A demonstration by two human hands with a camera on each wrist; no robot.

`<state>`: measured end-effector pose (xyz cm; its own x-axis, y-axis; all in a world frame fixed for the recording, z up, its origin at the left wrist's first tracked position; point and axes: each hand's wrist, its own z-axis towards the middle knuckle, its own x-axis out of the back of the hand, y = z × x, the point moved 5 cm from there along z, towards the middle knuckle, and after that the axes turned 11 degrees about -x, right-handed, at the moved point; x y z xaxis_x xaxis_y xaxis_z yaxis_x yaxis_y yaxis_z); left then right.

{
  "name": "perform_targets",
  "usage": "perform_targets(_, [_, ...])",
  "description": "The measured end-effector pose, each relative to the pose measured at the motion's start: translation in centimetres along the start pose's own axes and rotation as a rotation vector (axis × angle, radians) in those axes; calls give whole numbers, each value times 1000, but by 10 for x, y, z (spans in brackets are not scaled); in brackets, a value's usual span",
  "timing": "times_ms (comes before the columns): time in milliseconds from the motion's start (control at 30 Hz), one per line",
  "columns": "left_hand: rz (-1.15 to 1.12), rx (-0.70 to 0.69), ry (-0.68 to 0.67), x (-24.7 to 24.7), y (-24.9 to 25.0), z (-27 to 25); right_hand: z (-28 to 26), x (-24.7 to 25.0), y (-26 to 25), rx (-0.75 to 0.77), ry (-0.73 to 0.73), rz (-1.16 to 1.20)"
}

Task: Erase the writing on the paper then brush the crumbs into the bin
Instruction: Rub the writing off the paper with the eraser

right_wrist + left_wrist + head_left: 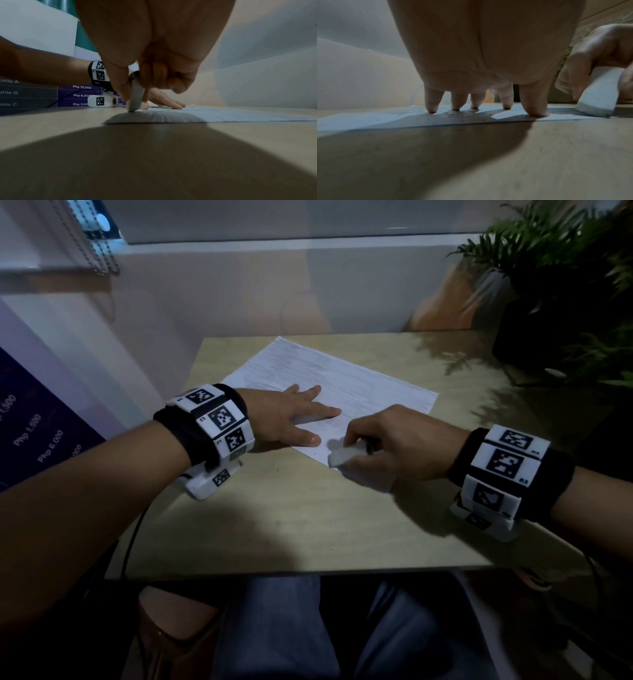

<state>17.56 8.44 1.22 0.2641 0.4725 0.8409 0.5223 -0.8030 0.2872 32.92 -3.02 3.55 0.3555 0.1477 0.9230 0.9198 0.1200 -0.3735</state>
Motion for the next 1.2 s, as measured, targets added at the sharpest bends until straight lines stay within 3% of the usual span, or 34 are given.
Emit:
perform_targets(167, [-1,9,6,0,1,-1,10,7,9,-57,176,-167])
perform_targets(300, [-6,0,2,0,0,0,3,-1,-5,28,27,-19])
perform_targets(467, [-12,3,8,0,0,0,11,9,10,-81,165,-163])
perform_targets(600, [-9,0,3,0,-1,1,0,0,-3,-28,-27,8])
perform_targets(800, [-19,4,4,-1,-2,0,8,9,13,-98,159,-110])
perform_targets(933, [-14,2,-6,0,1,0,-2,2,7,-31,-37,8])
perform_targets(1100, [-4,7,-10,1,3,-1,10,12,24,-119,162,-136])
perform_targets(1200, [-5,8,-13,1,3,-2,4,5,15,-48,81,-112])
